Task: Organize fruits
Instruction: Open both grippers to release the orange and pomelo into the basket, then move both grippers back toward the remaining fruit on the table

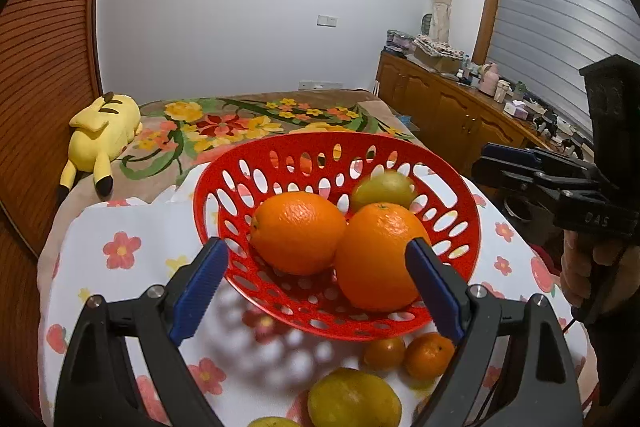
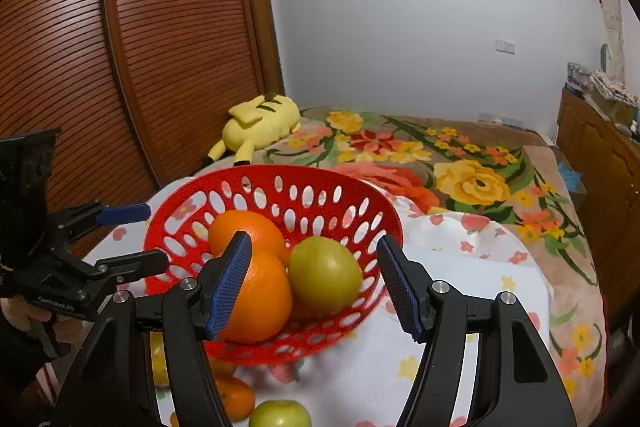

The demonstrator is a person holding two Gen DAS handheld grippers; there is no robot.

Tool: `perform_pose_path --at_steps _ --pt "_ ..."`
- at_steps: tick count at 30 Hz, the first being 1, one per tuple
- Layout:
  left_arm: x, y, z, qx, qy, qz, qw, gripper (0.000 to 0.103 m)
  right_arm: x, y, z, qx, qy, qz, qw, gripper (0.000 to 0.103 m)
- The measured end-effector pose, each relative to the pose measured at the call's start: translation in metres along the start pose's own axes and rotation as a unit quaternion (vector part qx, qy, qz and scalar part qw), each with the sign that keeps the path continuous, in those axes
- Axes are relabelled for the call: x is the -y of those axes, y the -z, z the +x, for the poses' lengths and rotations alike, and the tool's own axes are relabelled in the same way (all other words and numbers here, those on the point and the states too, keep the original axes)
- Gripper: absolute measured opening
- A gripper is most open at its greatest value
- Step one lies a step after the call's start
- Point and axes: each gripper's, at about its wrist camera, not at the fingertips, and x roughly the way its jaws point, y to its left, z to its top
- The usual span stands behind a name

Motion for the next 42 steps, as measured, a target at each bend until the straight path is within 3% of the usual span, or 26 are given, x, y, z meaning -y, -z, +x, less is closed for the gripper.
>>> perform_pose_path --at_steps 24,35,42 --pt "0.015 0.036 -0.061 0.029 -0.01 0.015 0.9994 0.091 -0.033 0.065 -0.065 0.001 0.028 0.022 0.999 0.067" --pt "0.013 0.066 -0.067 0.04 -0.032 0.03 0.9982 0.094 -0.038 0.098 -0.055 -0.019 0.029 0.041 0.999 0.067" --pt "0.006 0.077 -0.059 0.021 -0.027 0.012 0.9993 0.094 -0.028 0.107 -0.049 -0.03 0.035 0.051 0.998 0.067"
